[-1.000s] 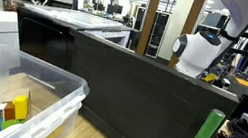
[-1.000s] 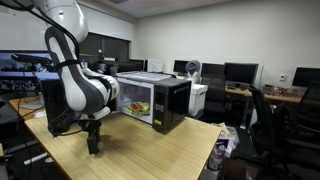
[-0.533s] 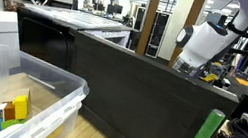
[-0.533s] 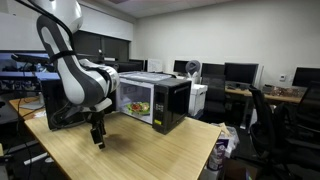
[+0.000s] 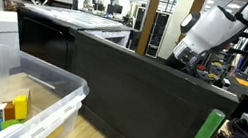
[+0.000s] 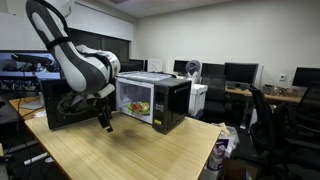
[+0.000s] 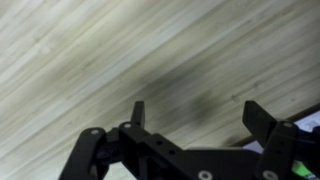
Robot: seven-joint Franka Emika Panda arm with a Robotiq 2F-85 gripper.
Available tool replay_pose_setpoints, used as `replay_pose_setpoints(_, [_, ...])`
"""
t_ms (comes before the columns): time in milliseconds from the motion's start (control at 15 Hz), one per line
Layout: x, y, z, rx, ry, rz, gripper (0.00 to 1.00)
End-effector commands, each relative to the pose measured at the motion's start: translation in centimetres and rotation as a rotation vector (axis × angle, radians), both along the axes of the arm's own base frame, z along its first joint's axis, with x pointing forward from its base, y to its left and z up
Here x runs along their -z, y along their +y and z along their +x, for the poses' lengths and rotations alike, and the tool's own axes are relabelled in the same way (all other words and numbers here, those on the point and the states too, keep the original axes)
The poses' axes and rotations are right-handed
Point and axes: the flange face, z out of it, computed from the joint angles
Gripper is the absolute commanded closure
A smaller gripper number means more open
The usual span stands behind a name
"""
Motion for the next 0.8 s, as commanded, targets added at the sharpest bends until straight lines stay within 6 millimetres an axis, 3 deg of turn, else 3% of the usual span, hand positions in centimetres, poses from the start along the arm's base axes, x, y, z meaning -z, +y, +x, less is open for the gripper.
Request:
replay_pose_setpoints(0, [-4.4,0.3,1.3,0.000,-0.120,0.024,0.00])
replay_pose_setpoints(67, [-5.1,0.5,1.7,-0.008,-0.140,0.025,0.00])
replay_pose_setpoints(133, [-5.7,0.8,2.0,-0.022,-0.158,0.027,0.25])
replay_pose_setpoints(200, [-5.7,1.2,1.9,-0.033,-0.159,0.031,0.27])
replay_pose_setpoints(533, [-6.8,4.2,2.2,-0.117,-0.193,0.051,0.62])
replay_pose_setpoints(733, [-7.5,4.4,3.1,-0.204,-0.218,0.010,0.82])
